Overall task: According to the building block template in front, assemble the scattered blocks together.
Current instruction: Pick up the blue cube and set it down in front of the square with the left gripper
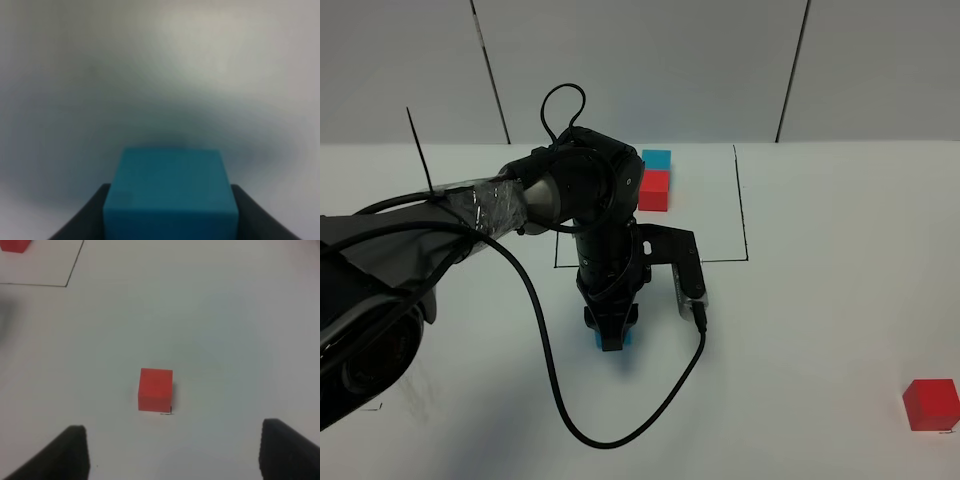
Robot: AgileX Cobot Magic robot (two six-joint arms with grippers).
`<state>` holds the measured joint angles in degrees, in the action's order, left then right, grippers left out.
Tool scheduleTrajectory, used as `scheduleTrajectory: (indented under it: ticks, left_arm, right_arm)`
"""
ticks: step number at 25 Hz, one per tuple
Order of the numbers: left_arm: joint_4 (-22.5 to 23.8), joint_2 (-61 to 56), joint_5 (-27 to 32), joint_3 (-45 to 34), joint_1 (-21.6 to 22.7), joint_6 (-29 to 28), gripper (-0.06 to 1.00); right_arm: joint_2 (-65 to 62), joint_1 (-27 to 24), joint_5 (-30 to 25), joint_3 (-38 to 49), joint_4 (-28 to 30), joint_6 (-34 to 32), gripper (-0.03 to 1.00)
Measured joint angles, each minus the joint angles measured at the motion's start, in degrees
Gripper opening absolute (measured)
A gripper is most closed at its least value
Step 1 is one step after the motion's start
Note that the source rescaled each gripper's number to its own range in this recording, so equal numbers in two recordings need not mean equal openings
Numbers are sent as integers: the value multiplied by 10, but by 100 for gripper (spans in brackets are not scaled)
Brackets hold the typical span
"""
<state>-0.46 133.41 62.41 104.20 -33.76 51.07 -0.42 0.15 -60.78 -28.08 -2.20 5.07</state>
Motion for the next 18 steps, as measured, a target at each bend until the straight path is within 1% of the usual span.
scheduleTrajectory:
  ticks: [8,9,13,18]
  left_arm:
    - [5,0,0,0,0,5,0]
    - [5,0,1,0,0,1,0]
    - [31,0,1,0,0,-25,0]
    - [30,0,-3,0,0,-32,0]
  right_arm:
    - [0,0,0,0,0,0,55]
    - [0,0,0,0,0,0,55]
    - [0,0,0,0,0,0,55]
    - [0,0,0,0,0,0,55]
